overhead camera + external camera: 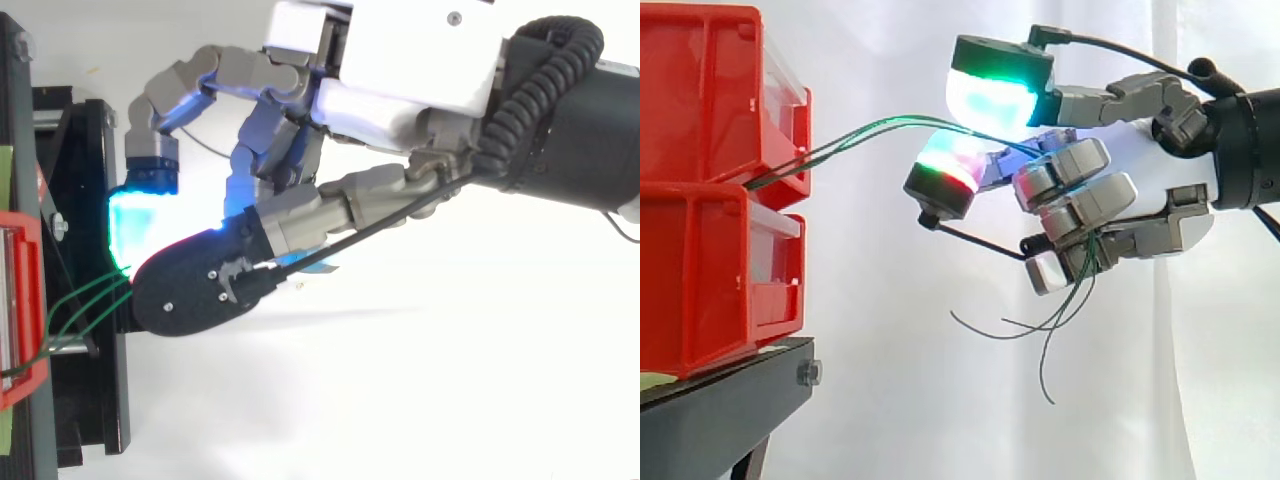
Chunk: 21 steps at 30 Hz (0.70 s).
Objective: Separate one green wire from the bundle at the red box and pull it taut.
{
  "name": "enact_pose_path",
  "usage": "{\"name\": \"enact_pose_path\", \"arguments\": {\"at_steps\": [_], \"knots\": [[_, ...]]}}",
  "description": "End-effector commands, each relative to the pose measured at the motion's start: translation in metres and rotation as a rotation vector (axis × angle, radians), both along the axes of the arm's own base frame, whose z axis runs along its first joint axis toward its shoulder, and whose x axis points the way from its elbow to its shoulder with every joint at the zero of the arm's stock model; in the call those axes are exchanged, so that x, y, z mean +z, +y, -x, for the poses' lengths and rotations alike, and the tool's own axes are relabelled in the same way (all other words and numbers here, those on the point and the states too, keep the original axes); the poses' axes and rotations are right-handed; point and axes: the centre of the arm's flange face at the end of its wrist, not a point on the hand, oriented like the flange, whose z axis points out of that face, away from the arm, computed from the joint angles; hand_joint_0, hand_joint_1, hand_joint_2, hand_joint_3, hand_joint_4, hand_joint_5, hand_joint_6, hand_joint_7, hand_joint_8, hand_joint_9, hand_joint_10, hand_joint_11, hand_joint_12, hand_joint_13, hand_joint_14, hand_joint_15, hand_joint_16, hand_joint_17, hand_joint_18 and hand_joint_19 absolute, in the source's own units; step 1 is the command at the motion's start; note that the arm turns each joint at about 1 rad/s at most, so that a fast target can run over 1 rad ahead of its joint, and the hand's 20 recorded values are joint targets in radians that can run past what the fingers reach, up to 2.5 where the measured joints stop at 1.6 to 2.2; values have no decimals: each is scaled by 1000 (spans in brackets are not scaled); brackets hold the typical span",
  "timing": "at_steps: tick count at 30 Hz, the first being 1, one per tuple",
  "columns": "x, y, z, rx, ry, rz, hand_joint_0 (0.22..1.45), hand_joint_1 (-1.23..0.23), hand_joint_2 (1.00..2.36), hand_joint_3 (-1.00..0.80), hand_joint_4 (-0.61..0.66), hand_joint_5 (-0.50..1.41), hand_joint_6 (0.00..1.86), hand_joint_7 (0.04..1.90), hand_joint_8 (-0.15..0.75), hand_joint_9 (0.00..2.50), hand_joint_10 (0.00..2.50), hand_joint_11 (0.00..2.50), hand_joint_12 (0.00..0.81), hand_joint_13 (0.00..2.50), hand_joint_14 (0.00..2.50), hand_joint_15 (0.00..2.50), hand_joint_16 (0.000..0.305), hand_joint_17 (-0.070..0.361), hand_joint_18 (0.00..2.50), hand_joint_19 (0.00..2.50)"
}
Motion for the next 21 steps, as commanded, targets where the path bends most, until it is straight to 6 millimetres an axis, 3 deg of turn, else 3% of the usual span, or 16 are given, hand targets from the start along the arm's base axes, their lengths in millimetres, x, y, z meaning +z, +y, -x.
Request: {"name": "enact_pose_path", "arguments": {"at_steps": [1,9,21], "knots": [[-5,1,0,-2,-4,-4,667,-823,1010,-375,100,-209,890,970,267,1137,632,1656,334,1486,8,1639,56,126,1012,642],[-9,2,1,-7,1,-7,692,-857,1000,-500,132,-210,894,954,274,1138,631,1644,338,1482,10,1640,55,125,1015,623],[-9,4,1,-18,1,-7,566,-743,1000,-500,142,-205,888,950,282,1157,667,1623,344,1497,7,1659,57,127,1028,650]]}}
